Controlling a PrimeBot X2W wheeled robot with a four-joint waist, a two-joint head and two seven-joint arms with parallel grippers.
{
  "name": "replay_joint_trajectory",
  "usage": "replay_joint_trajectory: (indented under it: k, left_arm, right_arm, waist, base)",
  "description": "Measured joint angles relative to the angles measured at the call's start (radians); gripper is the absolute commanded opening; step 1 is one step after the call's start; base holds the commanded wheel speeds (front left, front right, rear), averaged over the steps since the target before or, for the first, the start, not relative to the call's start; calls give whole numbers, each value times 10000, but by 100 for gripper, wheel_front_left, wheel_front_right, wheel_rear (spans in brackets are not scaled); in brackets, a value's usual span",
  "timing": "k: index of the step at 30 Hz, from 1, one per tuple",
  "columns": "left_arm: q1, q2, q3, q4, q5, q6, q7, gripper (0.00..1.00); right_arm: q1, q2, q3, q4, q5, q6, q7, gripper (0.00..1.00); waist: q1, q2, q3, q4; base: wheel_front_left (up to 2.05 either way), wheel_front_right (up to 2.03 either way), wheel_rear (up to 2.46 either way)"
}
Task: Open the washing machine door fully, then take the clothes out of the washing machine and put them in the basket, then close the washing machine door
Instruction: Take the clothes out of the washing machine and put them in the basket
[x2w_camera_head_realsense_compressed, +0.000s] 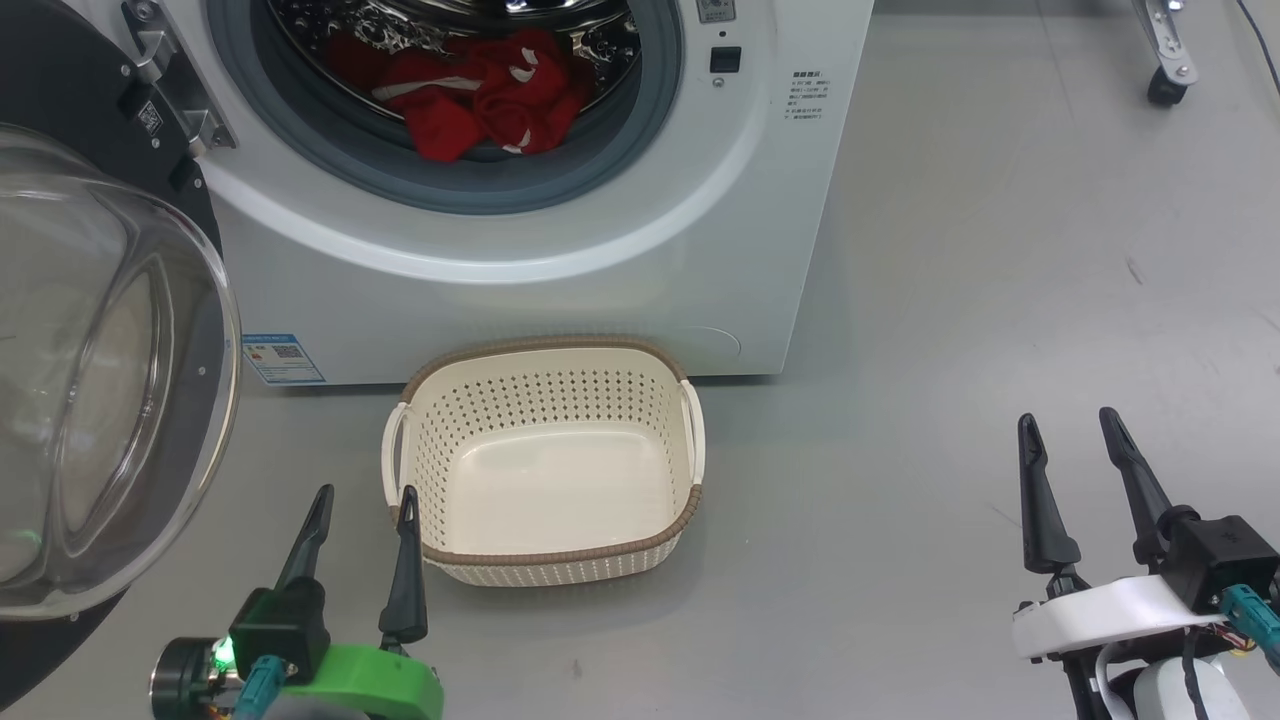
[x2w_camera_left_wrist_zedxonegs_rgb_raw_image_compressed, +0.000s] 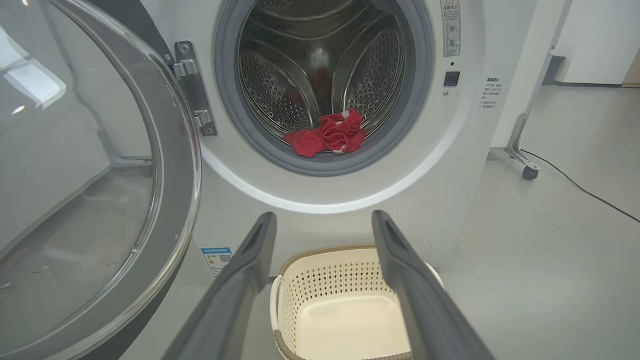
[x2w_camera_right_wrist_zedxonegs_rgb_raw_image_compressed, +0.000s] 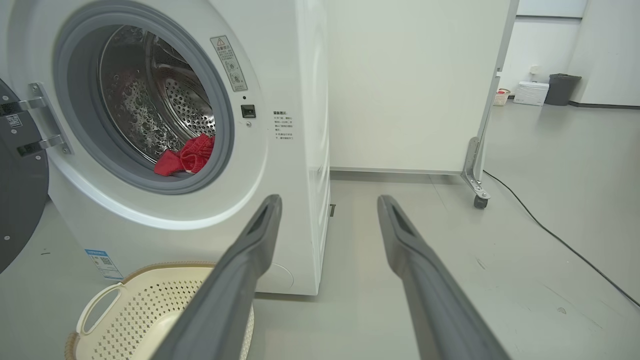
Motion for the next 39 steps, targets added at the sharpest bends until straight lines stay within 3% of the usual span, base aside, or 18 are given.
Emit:
replay_joint_trajectory:
  k: [39]
  left_arm:
    - [-125,6,-44,-94,36,127,0,100]
  right_arm:
    - [6,35,4,25,17,0,0,100]
  waist:
    - [0,0,-75,54]
  base:
    - [82,-82,0]
